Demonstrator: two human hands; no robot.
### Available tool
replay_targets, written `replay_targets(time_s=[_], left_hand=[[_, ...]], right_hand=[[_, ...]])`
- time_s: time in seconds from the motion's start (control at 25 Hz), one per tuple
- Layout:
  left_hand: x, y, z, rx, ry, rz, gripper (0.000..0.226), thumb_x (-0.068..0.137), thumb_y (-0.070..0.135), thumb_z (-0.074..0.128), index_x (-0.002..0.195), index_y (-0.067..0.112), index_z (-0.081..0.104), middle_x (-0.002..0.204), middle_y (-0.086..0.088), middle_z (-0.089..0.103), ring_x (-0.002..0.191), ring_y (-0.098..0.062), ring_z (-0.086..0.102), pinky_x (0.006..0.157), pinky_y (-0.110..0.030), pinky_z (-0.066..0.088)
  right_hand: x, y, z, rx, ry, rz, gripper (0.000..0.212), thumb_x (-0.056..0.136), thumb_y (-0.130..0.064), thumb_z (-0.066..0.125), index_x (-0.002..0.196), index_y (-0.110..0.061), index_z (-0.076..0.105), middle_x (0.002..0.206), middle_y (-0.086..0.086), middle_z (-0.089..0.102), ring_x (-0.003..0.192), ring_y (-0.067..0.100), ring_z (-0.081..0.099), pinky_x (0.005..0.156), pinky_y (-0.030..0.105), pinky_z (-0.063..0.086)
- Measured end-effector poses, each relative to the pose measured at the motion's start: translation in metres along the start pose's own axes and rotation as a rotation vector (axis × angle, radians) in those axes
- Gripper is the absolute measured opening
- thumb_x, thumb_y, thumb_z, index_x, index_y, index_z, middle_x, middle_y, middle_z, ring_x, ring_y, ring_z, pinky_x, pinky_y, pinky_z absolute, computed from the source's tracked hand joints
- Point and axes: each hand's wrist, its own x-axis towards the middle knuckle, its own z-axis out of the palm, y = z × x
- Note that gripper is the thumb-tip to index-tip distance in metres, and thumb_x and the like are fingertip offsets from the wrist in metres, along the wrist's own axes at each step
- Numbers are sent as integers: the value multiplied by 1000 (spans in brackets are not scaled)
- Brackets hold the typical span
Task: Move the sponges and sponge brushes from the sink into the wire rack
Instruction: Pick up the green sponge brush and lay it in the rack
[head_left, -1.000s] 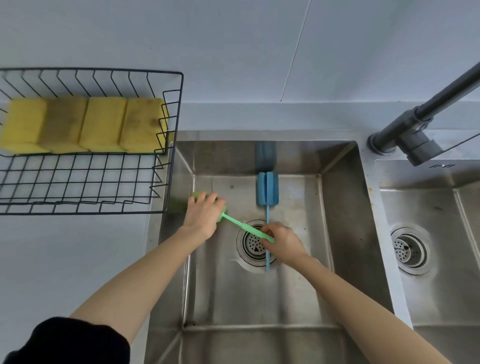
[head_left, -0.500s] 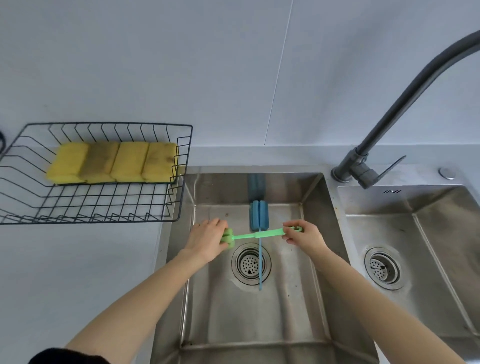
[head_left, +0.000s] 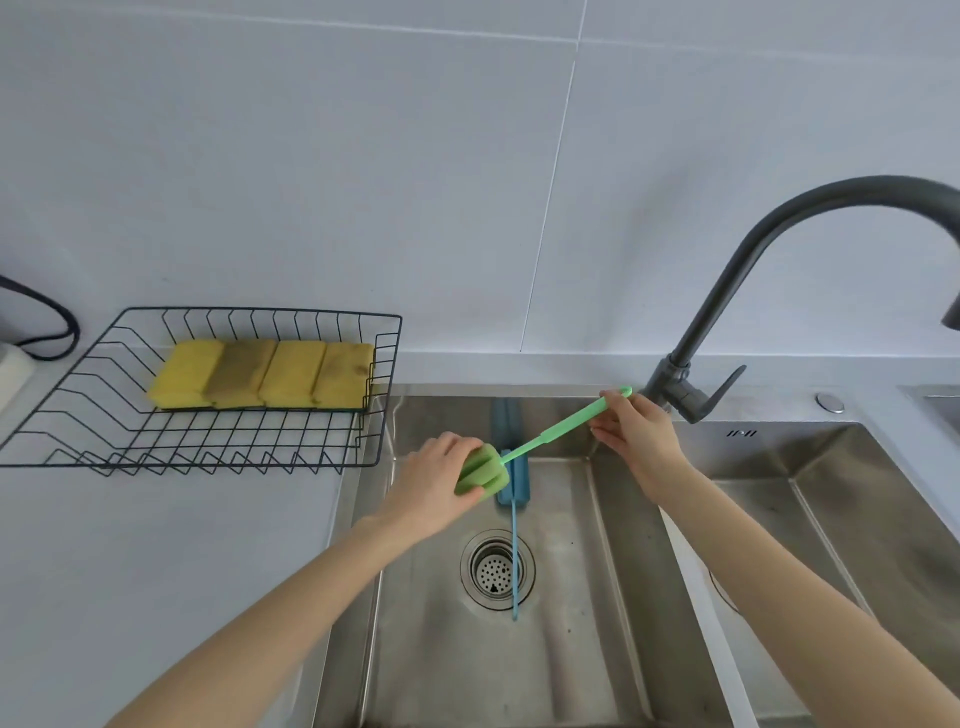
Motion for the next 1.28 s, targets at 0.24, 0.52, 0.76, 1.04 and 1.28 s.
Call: replay_targets(time_s=[0.24, 0.52, 0.76, 1.04, 1.28], left_hand=[[-8, -5, -37, 1, 179, 30, 57, 85, 28, 59, 135, 15, 36, 135, -5, 45, 122, -20, 43, 104, -33, 35], [-15, -44, -78, -13, 304, -83, 48, 84, 20, 60, 130, 15, 46, 130, -9, 48, 119, -28, 46, 99, -40, 38], [-15, -97, -93, 34, 262, -266, 50, 84, 23, 61, 131, 17, 45, 128, -11, 49, 119, -27, 46, 102, -40, 39], [3, -142, -83, 34, 152, -397, 49, 83, 21, 62, 128, 11, 46, 127, -12, 51, 117, -27, 48, 96, -39, 44], [17, -161, -65, 10, 116, -465, 45, 82, 19, 64, 123, 9, 47, 123, -14, 52, 112, -29, 52, 92, -41, 48]], right_hand=[[-14, -38, 24, 64, -27, -98, 15, 96, -17, 47, 103, -6, 54, 78, 1, 55, 71, 12, 59, 68, 19, 53], [-14, -47, 71, 86, -109, -107, 7, 96, -12, 45, 93, -9, 51, 78, 5, 58, 70, 16, 63, 56, 12, 56], [-4, -38, 126, -37, -242, -86, 6, 94, -8, 47, 94, -12, 52, 81, 3, 62, 71, 15, 67, 63, 16, 57], [29, -9, 167, -181, -262, -52, 9, 95, -10, 48, 90, -16, 52, 81, -1, 63, 68, 8, 66, 64, 15, 55], [45, 9, 178, -253, -249, -27, 5, 94, -9, 49, 97, -13, 52, 82, -1, 63, 65, 6, 65, 62, 14, 54]])
